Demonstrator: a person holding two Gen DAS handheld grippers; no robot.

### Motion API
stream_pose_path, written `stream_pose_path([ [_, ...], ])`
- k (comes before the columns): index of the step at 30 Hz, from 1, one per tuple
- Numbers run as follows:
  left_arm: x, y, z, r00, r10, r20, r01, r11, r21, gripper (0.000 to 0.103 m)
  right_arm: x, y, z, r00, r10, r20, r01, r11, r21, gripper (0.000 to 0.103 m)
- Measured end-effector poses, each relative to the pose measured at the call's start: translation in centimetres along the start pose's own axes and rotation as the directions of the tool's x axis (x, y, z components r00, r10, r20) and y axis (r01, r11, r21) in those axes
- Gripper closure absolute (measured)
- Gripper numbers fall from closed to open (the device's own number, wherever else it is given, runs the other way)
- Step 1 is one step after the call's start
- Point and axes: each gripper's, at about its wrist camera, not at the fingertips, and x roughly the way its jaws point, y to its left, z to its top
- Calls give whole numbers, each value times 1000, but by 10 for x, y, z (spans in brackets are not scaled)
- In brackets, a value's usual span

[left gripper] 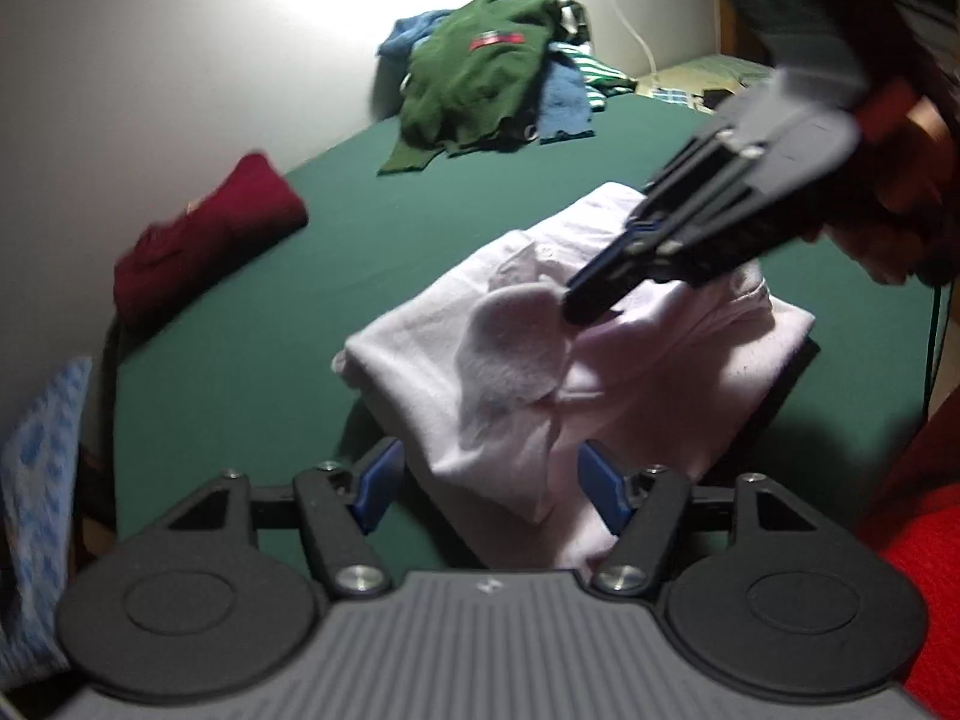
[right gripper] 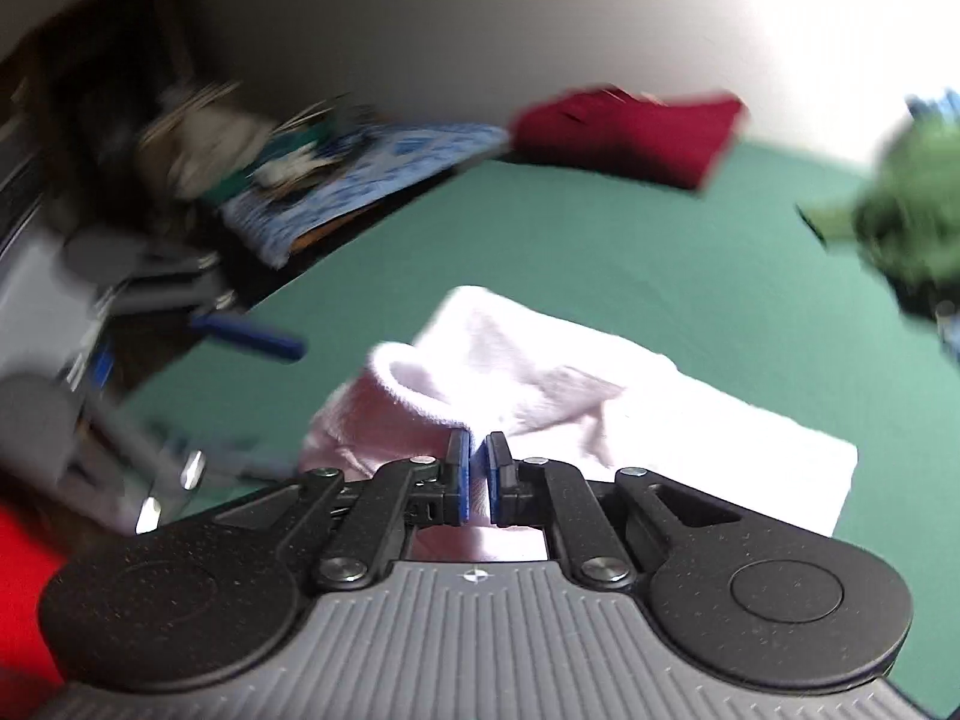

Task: Fold clothes

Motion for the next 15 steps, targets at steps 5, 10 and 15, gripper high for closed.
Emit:
stream_pose_path([
  [5,14,1,23,999,-8,35,5,996,86,36,9,-20,-5,1000,-18,-6,19,983,181,96],
  [10,38,7,28,1000,25,-11,-23,990,140,65,-9,-23,-11,996,-69,62,53,970,237,80],
  [15,42,25,19,999,22,-31,-19,997,80,57,-37,4,-22,984,-141,111,143,990,-14,73],
])
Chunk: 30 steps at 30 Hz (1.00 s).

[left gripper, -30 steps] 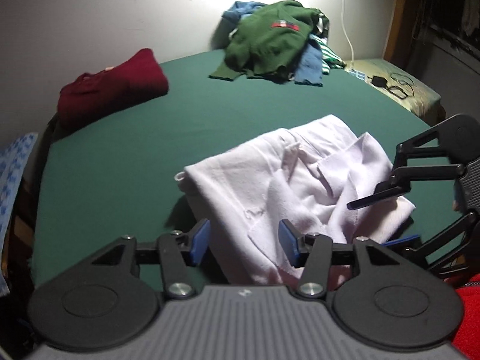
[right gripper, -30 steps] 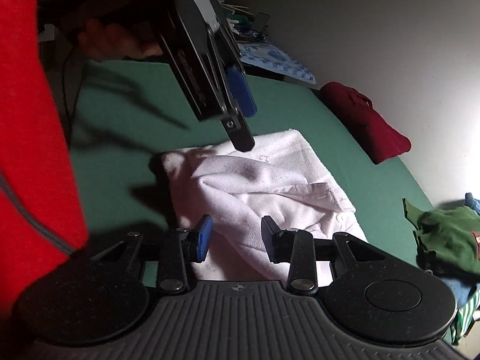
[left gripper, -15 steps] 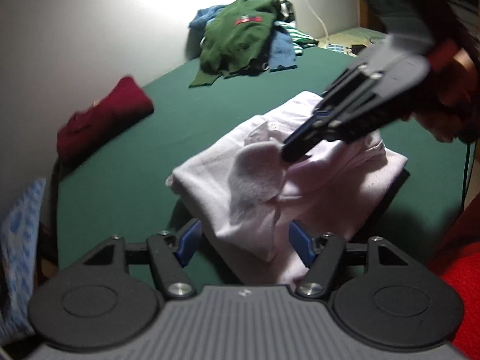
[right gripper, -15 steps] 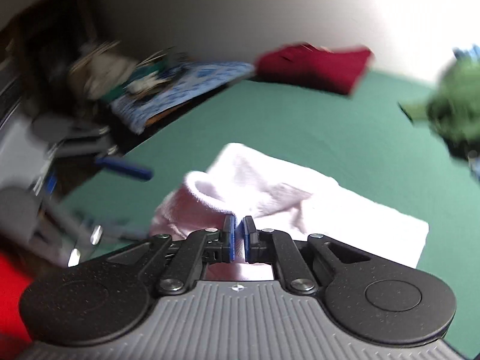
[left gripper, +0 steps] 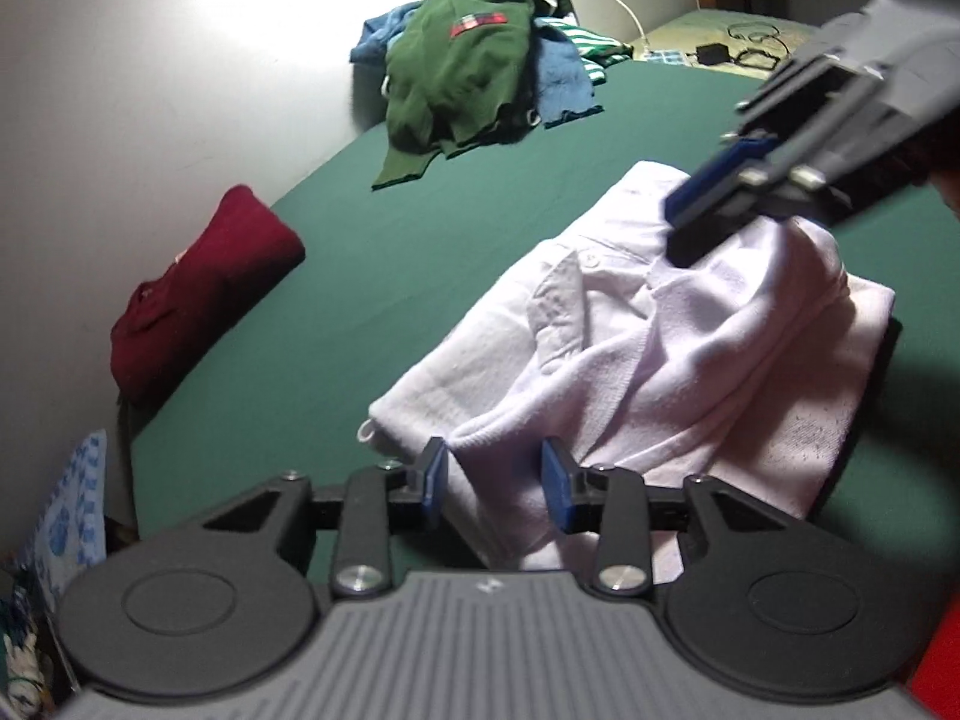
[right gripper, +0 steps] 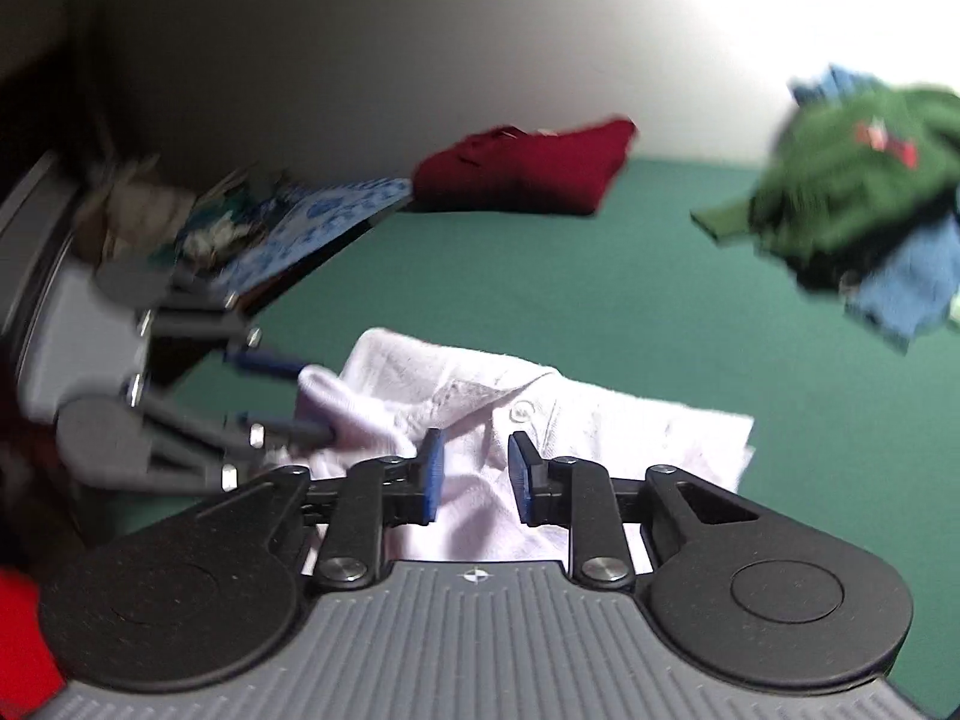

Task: Fold clothes

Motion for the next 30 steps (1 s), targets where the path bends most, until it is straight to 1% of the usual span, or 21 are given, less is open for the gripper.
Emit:
stream_pose_path([
  [1,-2,4,-2,1000,1,3,-1,1000,-10,53,-5,7,-3,1000,-9,4,9,998,-68,71],
  [2,-3,7,-2,1000,-1,6,1,1000,-14,52,-3,14,-6,1000,-15,-1,15,992,-128,71],
  [4,-6,12,-3,1000,-5,10,5,1000,-21,51,6,27,-11,999,-40,-9,37,971,-237,70],
  [8,-12,12,-3,1000,1,19,-1,1000,8,52,29,45,-16,996,-84,6,79,912,-403,69],
  [9,-16,10,-3,1000,-1,27,1,1000,17,50,35,49,-17,996,-86,7,80,894,-440,68],
  [10,-19,8,-4,999,-3,35,2,1000,25,44,40,53,-18,996,-88,6,80,876,-476,68],
  [11,-23,6,-5,999,-4,42,2,999,35,40,45,57,-18,996,-94,4,83,857,-509,68],
  [12,-26,4,-6,999,1,47,-3,999,44,37,49,58,-16,996,-91,-6,75,852,-517,74],
  [13,-29,3,-7,999,3,48,-5,999,49,36,51,55,-11,997,-71,-24,50,868,-495,95],
  [14,-31,2,-8,999,4,48,-7,998,55,36,49,50,-5,999,-39,-35,20,899,-438,99],
  [16,-36,0,-9,999,0,54,-3,998,64,37,44,34,11,999,36,-36,-45,954,-295,99],
  [18,-39,-5,-8,998,-10,64,5,997,82,37,40,15,24,996,89,-31,-93,983,-156,99],
  [19,-38,-7,-6,998,-13,68,7,996,92,39,38,5,30,993,115,-27,-117,990,-80,99],
  [21,-29,-14,-3,998,-13,62,6,994,113,44,37,-15,38,986,167,-26,-165,984,61,98],
  [22,-25,-18,-1,998,-12,58,5,992,123,48,37,-21,39,981,189,-33,-185,977,106,98],
  [24,-14,-23,3,999,-5,43,0,991,136,52,39,-32,39,972,230,-44,-218,958,189,98],
  [25,-12,-21,4,999,-11,39,6,991,134,56,40,-35,38,971,233,-53,-218,954,206,98],
  [27,-6,-19,8,999,-22,31,18,991,129,58,42,-38,35,972,227,-58,-209,952,222,98],
  [29,-1,-16,9,999,-27,17,25,991,129,64,39,-37,30,970,237,-46,-220,946,238,98],
  [30,1,-13,10,1000,-28,7,27,991,129,71,37,-35,28,970,241,-41,-224,944,241,98],
])
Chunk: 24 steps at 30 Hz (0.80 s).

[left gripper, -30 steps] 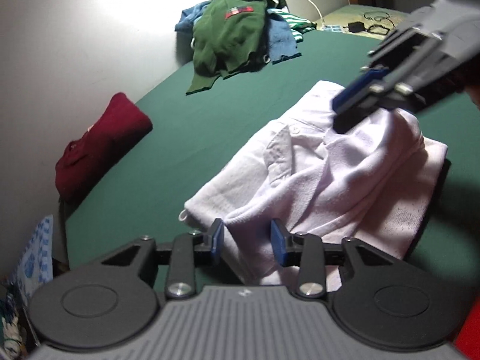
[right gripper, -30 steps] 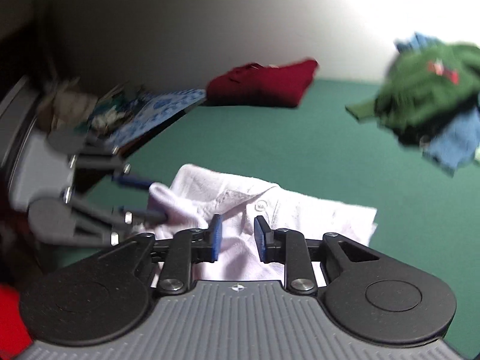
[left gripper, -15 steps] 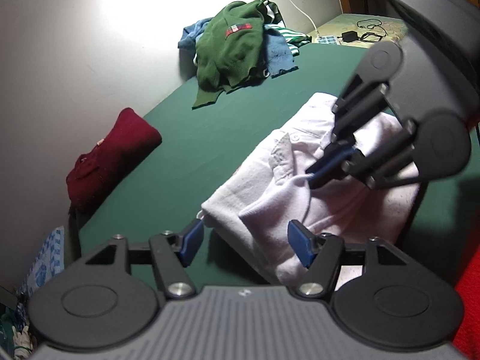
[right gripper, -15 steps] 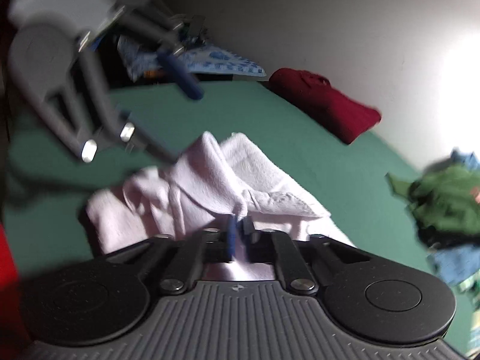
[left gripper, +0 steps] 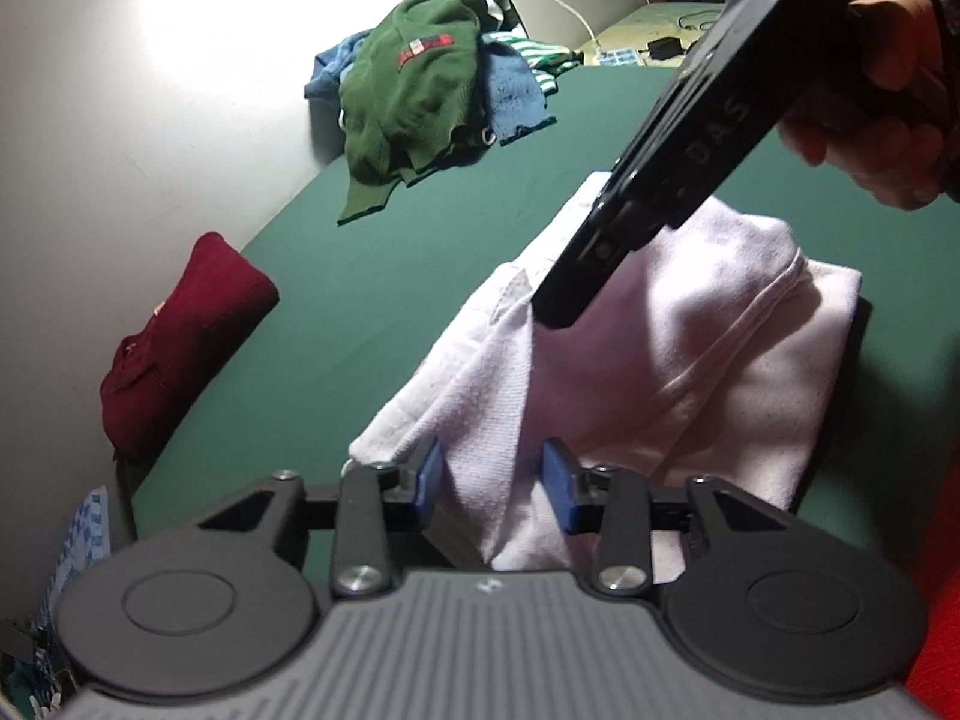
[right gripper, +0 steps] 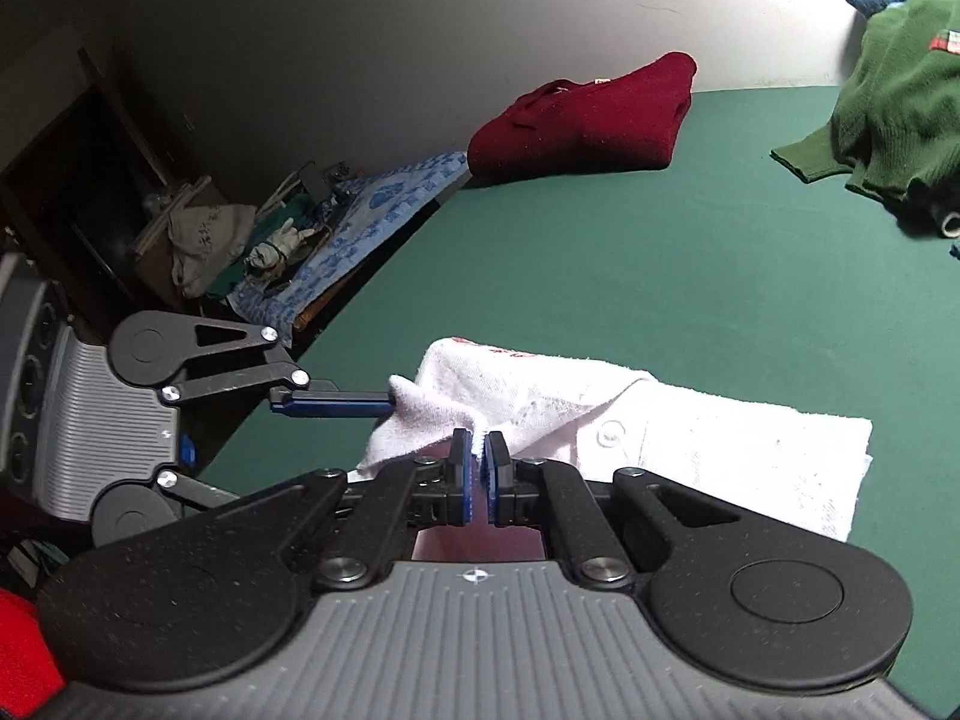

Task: Fold clothes
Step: 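Grasp the bundle edge with the right gripper while the left gripper lifts it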

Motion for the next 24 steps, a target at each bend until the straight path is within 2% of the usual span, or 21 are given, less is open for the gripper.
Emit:
stream_pose_path([
  [1,0,4,0,1000,-5,-8,5,1000,-6,75,0,1,-1,1000,-6,-3,6,1000,-6,98],
  [5,-6,19,2,999,-46,-3,46,998,-39,74,2,1,-3,1000,-16,-14,16,1000,-15,98],
  [8,-2,20,2,999,-30,-15,29,999,-29,77,6,-1,-3,1000,-4,0,4,1000,-9,98],
  [9,1,20,2,1000,-20,-22,19,999,-27,84,7,-2,-3,1000,-3,5,3,1000,-8,96],
  [10,5,21,2,1000,-9,-26,8,1000,-30,95,8,-3,-3,1000,-12,6,12,1000,-7,92],
  [11,8,23,3,1000,-1,-27,0,999,-35,99,9,-3,-3,1000,-23,8,23,1000,-6,90],
  [12,9,26,5,1000,-6,-17,5,999,-47,101,9,-4,-3,999,-43,12,43,999,-3,81],
  [13,9,29,7,1000,-11,-7,11,998,-57,101,8,-6,-4,998,-61,17,61,998,-2,75],
  [15,6,34,12,1000,-26,16,27,998,-62,101,5,-7,-4,995,-92,32,92,996,-10,70],
  [18,4,48,17,998,-57,26,59,994,-96,101,0,-7,-5,990,-128,61,130,991,-35,66],
  [21,5,73,19,990,-134,40,139,972,-192,101,-4,2,-6,987,-124,99,136,984,-119,65],
  [24,13,86,20,989,-143,44,149,962,-230,101,-1,16,-7,989,-100,111,124,963,-238,64],
])
